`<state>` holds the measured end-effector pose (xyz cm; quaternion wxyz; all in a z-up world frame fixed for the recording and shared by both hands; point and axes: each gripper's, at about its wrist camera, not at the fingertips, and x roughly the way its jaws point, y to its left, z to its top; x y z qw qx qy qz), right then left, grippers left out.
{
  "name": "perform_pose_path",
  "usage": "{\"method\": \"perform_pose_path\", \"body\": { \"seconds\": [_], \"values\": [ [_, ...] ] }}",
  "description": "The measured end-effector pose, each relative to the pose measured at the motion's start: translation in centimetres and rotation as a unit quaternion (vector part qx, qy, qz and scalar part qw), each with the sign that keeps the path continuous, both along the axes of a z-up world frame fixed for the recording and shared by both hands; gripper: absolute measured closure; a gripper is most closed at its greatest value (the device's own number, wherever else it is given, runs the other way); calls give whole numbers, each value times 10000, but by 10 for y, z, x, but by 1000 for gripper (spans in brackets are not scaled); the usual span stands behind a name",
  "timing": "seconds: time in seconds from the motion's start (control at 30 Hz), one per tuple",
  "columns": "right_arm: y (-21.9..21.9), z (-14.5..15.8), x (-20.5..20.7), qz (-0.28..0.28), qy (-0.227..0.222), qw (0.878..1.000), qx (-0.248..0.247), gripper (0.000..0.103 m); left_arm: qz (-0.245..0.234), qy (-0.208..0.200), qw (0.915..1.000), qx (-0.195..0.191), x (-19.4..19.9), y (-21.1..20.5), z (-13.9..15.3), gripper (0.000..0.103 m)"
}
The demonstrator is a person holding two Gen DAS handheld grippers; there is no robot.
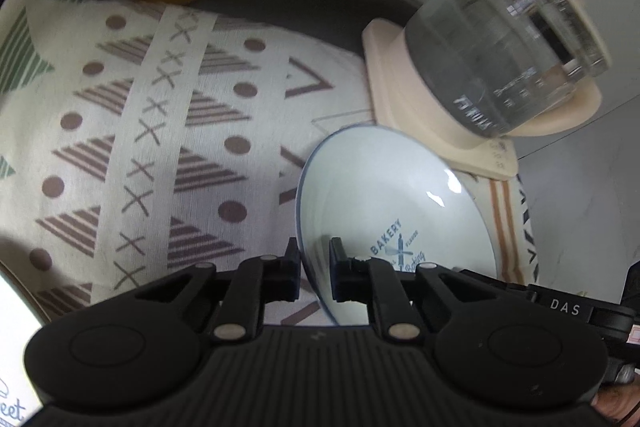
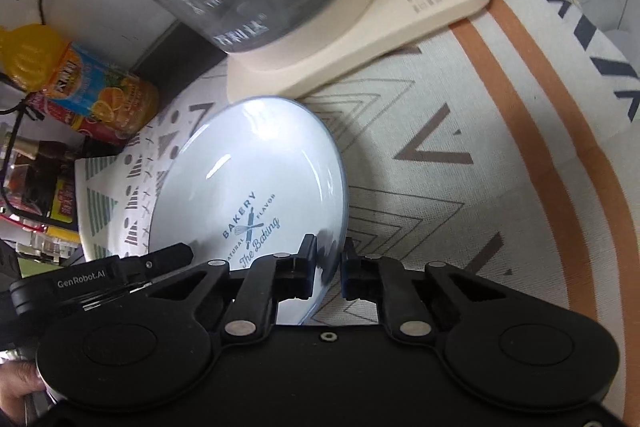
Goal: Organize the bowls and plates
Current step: 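Lift the 'BAKERY' plate with both grippers and carry it over the plate stack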
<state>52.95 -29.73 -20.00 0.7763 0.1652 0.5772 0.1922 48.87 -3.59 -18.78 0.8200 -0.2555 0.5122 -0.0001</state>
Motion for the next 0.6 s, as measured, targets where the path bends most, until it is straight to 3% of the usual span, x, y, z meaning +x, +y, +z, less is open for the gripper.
{"method": "perform_pose_path", "body": {
  "seconds": [0.6],
  "values": [
    [10, 56, -23, -65, -709, 9975, -42, 92, -34, -582, 9983, 42, -23, 12, 47, 91]
  ]
}}
